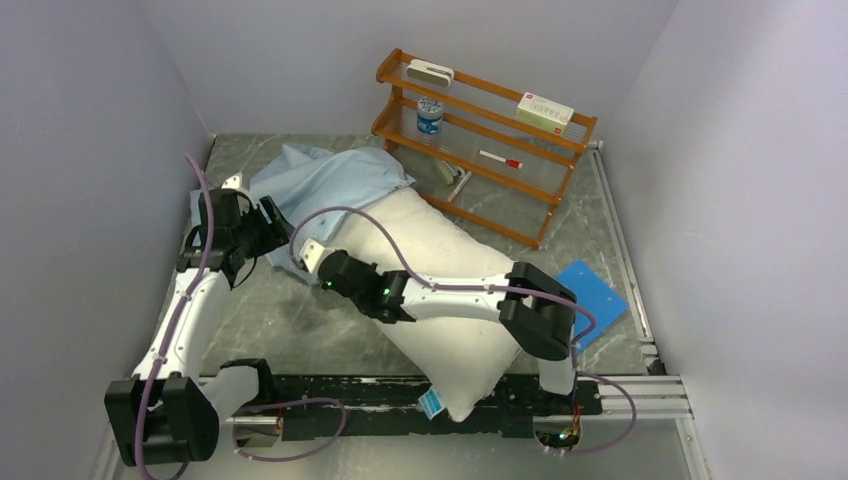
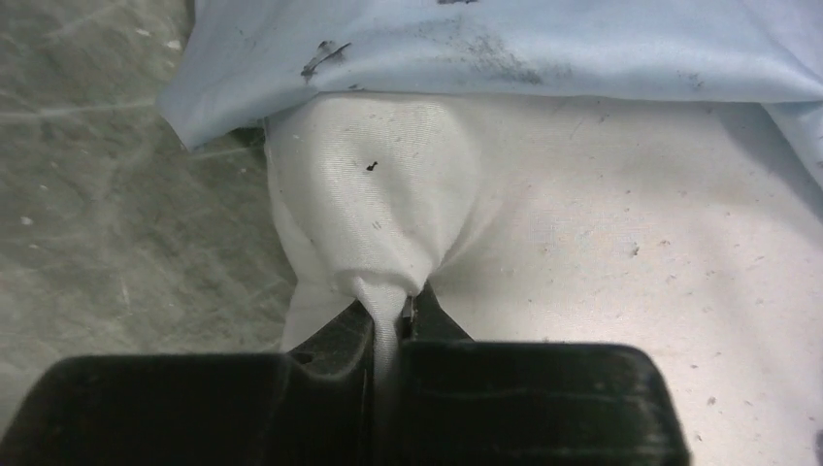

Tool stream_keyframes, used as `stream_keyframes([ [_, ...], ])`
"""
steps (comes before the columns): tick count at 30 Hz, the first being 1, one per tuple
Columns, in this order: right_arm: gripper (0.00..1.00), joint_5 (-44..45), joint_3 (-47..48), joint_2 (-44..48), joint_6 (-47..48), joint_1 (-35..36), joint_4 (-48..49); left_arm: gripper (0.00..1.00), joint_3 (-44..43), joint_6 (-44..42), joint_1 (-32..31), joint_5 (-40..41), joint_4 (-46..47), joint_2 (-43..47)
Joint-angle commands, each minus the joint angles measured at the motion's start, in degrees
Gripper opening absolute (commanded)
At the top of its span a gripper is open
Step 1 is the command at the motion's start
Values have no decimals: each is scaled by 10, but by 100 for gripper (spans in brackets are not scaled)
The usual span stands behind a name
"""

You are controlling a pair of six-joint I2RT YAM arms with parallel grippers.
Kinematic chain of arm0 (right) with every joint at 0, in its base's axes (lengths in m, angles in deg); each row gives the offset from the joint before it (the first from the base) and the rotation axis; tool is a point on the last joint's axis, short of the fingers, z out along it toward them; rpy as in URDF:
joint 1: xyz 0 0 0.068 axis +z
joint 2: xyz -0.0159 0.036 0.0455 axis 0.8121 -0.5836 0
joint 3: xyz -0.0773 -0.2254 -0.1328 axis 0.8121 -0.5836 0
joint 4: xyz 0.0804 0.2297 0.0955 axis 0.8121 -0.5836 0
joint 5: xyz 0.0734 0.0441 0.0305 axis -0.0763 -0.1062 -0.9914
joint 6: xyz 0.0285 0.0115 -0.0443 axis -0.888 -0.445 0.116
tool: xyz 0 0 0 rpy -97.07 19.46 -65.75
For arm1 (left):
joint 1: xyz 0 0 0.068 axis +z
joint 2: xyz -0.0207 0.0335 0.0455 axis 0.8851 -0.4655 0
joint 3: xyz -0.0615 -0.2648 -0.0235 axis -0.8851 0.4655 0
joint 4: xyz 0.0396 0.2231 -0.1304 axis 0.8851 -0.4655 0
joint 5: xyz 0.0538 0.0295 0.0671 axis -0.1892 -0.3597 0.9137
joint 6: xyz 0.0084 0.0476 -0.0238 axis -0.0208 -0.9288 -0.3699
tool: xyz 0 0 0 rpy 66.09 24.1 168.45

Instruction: Put the pillow into the pillowcase

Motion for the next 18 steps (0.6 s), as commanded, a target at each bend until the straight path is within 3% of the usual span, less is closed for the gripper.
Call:
stream_keyframes([
  [1,0,-128,25,53,-82,-38,15,67,7,-14,4,-40,6,31],
  [5,0,-282,-5,128,-195,-109,96,65,-23,-34,4,-35,-20,50],
  [8,0,-347,-21,163,-266,-155,146,63,-53,-39,1,-53,-37,63],
  [14,0,-425,-24,187,-363,-206,207,68,-90,-47,-21,-81,-42,99],
  [18,0,-457,-46,206,-451,-235,275,66,-81,-72,-47,-48,-34,107],
])
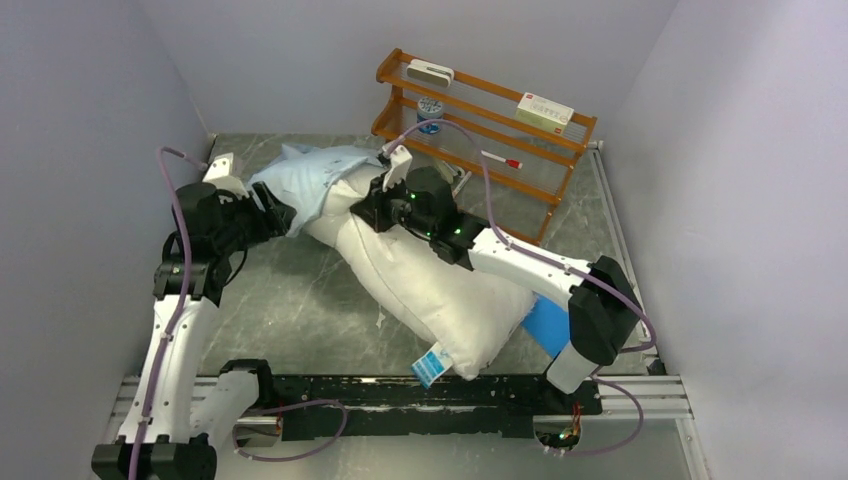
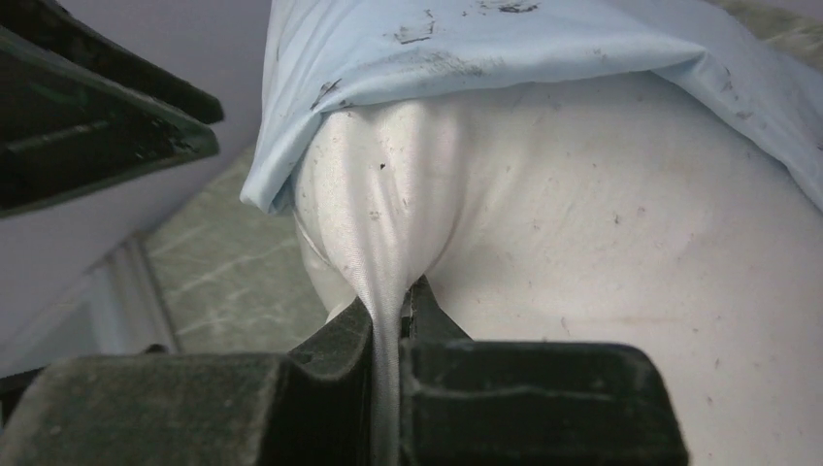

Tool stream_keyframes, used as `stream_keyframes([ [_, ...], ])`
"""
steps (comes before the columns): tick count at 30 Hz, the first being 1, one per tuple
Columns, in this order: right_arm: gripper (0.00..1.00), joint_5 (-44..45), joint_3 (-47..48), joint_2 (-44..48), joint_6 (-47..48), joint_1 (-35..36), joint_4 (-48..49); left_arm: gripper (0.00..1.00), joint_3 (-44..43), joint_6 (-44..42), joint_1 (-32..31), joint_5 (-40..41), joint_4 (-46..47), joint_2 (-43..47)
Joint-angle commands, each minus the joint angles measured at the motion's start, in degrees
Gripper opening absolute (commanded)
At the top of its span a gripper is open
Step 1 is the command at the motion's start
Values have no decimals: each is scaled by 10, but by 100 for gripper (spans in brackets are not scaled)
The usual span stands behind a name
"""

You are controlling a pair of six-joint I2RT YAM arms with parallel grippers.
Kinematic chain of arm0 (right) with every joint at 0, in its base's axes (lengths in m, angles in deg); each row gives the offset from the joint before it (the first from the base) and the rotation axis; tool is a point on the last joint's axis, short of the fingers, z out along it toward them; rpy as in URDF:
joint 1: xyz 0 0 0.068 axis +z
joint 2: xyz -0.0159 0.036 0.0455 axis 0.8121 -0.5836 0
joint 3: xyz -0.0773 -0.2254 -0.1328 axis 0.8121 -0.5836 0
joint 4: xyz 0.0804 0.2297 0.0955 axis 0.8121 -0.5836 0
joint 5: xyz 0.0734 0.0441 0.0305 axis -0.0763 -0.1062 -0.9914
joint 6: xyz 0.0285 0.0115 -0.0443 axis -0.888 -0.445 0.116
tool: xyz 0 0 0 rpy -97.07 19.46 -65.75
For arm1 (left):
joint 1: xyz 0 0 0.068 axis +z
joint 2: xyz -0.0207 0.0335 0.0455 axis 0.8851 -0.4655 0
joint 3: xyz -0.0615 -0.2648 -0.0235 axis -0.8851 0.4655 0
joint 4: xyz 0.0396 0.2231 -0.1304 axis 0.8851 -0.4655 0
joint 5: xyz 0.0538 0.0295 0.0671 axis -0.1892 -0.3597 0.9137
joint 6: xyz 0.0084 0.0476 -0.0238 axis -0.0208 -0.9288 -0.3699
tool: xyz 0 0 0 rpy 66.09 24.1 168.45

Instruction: Put the pillow into the pillowcase

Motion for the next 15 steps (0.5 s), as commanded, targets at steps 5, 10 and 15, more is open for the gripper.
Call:
stream_keyframes([
  [5,0,-106,0,42,-181,-36,187,62,15,-47,-34,36,10,-19],
  [10,0,-82,-6,45,-190,-40,186,57,3,-26,-48,49,7,-3],
  [15,0,-79,-8,36,-197,-44,187,72,-17,-15,-56,63,-9,34],
])
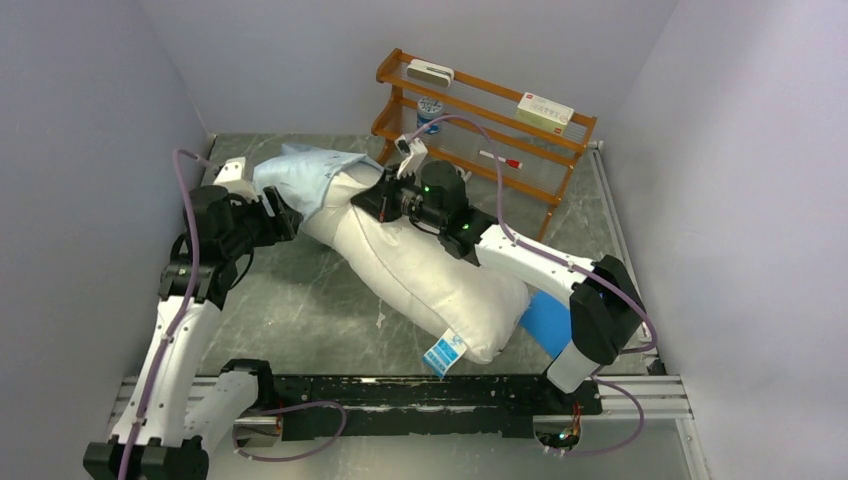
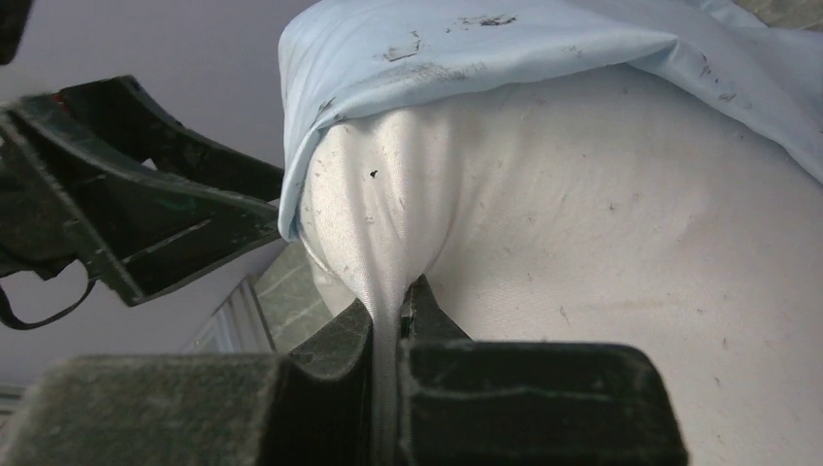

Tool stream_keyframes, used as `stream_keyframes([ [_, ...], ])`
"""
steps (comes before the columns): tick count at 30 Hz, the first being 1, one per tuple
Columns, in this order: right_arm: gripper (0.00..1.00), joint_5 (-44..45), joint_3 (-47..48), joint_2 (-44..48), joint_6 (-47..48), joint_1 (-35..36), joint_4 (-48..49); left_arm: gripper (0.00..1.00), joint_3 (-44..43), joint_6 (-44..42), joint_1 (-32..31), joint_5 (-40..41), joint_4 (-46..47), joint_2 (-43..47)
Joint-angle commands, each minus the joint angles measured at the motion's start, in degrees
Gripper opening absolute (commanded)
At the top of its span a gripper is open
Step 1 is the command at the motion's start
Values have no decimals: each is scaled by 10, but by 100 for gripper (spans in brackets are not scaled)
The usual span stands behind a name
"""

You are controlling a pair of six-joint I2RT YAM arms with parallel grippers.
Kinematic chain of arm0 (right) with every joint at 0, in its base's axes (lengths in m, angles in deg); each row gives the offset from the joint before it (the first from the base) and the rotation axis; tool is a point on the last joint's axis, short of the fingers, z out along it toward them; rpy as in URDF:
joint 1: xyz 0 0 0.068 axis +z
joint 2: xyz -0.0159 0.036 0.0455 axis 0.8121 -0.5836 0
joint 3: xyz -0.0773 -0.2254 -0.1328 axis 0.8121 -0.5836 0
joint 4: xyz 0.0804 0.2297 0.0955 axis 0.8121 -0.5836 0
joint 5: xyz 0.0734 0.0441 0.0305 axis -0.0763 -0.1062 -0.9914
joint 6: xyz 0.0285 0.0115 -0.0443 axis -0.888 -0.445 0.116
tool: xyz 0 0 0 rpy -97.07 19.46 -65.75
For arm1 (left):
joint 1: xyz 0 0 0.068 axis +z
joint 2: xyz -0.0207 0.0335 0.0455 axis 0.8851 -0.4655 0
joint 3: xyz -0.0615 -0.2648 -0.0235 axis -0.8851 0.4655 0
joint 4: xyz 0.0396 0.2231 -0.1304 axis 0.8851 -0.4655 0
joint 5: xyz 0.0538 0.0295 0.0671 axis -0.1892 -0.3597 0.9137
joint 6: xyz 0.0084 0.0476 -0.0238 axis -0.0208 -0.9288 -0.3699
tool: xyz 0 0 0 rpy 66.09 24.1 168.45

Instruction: Put the pillow into the pillowcase

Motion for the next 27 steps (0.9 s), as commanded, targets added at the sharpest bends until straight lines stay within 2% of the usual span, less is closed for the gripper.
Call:
stream_keyframes([
  [1,0,-1,13,28,-39,-3,113,74,-35,7,-7,11,-10,34],
  [5,0,6,5,29,-44,-4,123,72,-65,2,-12,-29,-18,29],
  [9,0,9,7,28,-53,-4,128,71,-54,-16,-28,-6,-6,21],
  [15,0,16,8,25,-61,-4,130,78,-34,-37,-93,68,6,-1],
  [21,0,16,6,21,-71,-4,139,78,-35,-53,-150,173,14,-31],
  [24,0,12,3,20,-77,-5,147,71,-32,-59,-161,211,35,-38],
  [27,0,7,-1,18,-82,-4,154,53,-37,-70,-174,223,53,-44],
])
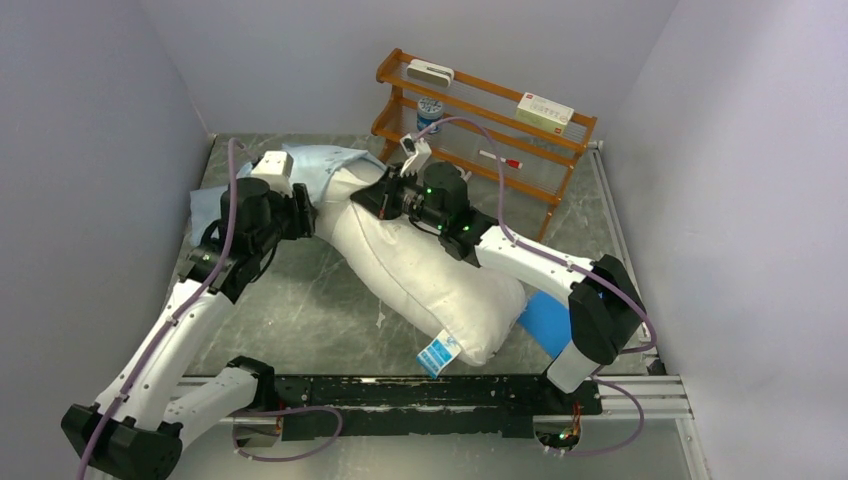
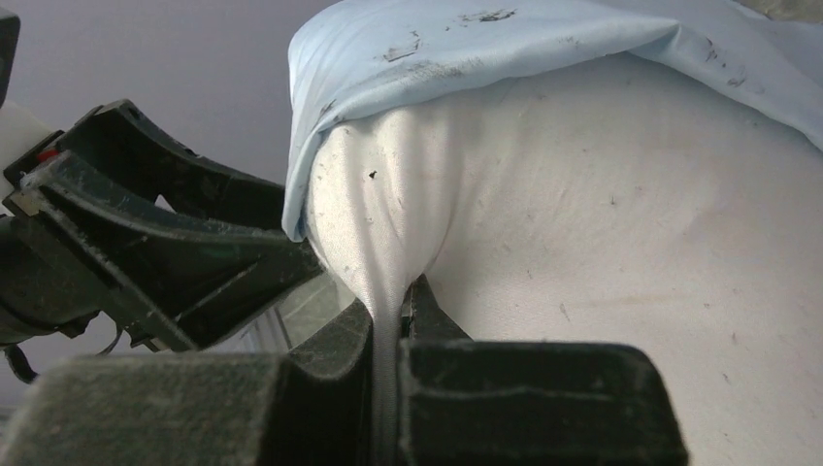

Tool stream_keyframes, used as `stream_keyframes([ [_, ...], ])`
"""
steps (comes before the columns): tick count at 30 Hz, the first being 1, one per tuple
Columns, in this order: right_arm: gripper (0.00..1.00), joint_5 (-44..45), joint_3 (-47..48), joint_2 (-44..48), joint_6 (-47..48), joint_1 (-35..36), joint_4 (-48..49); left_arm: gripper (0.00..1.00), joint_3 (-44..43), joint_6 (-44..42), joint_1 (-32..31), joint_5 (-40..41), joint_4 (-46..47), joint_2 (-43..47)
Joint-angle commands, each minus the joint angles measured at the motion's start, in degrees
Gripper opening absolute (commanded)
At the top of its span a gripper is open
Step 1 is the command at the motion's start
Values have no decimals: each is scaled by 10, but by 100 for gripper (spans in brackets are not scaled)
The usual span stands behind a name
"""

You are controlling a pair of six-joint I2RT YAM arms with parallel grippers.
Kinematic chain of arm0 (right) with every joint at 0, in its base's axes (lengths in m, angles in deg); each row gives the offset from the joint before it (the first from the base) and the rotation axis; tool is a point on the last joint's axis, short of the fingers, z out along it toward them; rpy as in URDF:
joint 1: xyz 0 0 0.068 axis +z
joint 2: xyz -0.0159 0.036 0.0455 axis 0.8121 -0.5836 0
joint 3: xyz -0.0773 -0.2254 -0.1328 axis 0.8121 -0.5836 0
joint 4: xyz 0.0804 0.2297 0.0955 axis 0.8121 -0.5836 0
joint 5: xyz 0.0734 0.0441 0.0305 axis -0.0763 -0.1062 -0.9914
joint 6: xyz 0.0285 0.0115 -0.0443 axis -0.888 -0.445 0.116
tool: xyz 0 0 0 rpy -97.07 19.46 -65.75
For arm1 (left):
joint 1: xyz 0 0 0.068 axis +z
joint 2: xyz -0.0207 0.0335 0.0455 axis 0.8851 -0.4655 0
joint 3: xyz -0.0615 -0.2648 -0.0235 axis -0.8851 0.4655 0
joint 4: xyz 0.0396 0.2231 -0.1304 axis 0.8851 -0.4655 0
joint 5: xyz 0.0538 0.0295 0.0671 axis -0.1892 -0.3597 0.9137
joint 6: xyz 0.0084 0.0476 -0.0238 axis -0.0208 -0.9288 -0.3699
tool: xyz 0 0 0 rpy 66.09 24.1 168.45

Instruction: Put the pillow into the pillowcase

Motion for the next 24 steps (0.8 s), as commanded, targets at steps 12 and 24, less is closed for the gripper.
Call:
stream_keyframes([
  [12,0,-26,-27,-14,-34,0,148,5,-88,11,-69,-99,53,2],
  [24,0,62,-6,-38,-59,-8,191,5,-52,50,-75,-343,122,-34],
])
